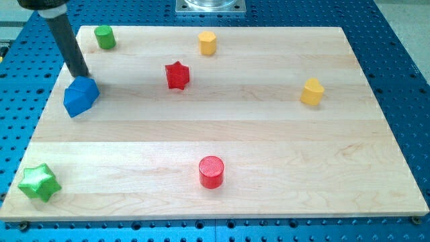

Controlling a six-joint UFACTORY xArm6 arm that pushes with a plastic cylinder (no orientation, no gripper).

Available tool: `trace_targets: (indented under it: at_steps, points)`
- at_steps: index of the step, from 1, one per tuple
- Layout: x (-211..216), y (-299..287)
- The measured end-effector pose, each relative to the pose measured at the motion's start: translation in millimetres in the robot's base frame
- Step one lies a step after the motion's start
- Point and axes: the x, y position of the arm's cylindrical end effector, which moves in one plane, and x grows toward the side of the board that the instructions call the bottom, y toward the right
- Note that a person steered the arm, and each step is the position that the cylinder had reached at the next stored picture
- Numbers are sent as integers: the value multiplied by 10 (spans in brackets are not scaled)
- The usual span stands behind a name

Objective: Push the green circle towards the red star

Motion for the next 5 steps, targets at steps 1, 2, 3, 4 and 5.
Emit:
trace_targets:
  at_steps: [1, 2, 3, 4, 5]
  points:
    - [-565, -130]
    - [-736, 137]
    - [-778, 180]
    - [-1019, 202]
    - [-944, 473]
